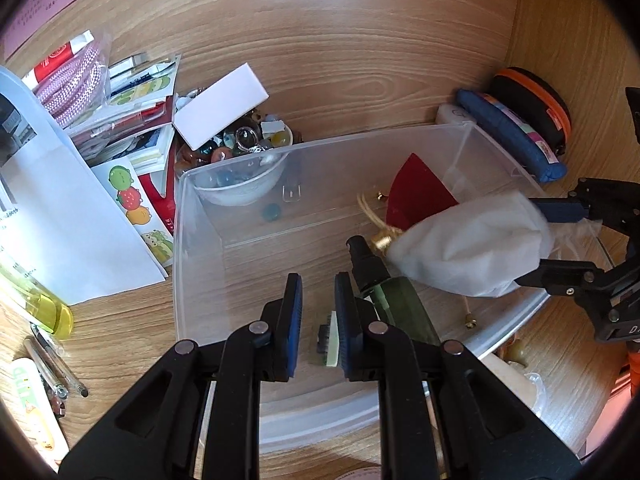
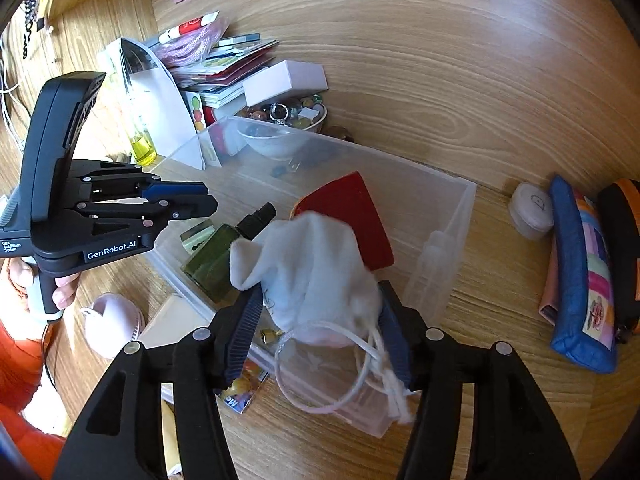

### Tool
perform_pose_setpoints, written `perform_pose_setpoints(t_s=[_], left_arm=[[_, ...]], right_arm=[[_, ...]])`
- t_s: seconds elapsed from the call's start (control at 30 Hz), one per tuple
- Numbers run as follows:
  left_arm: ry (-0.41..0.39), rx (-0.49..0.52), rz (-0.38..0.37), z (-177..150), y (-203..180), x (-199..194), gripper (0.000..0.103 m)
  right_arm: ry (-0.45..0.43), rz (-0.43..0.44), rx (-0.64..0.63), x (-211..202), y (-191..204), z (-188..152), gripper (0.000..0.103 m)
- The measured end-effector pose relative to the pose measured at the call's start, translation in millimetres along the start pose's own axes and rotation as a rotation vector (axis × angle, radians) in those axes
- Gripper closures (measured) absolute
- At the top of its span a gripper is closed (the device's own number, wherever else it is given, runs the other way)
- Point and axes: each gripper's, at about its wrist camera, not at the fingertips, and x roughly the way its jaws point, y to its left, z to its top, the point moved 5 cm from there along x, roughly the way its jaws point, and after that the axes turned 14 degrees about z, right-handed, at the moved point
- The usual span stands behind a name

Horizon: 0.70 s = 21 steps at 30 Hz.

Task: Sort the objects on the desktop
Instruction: 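Open left tool to drop the block in the bin while right tool releases the bag, then move both open tools back toward the remaining desk items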

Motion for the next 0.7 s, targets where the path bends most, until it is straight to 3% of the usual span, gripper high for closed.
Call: perform_pose_setpoints(t_s=[0.17, 0.23, 0.3, 0.53, 0.7], left_arm=[[-0.011, 0.006, 0.003, 0.3, -3.4, -9.0, 0.088], [-0.018, 0.007, 0.003, 0.0, -4.6, -14.3, 0.087], [-0.024, 0.008, 0.007, -0.9, -5.1, -19.4, 0.085], [-0.077, 0.01, 0.053, -4.6, -5.2, -47.3, 0.048], [-0.13, 0.013, 0.086, -7.7, -6.1, -75.7, 0.036]], right_arm=[[-0.012, -0.032, -0.021, -11.7, 6.3, -3.0, 0.046], [-0.019, -0.041, -0.026, -17.4, 8.1, -4.4, 0.041], [-0.021, -0.033, -0.029, -22.4, 11.4, -6.5, 0.03], [-0.034, -0.081, -0.102, -37.4, 35.5, -16.8, 0.03], [-0.063, -0.099, -0.129, -53.7, 50.5, -22.9, 0.029]])
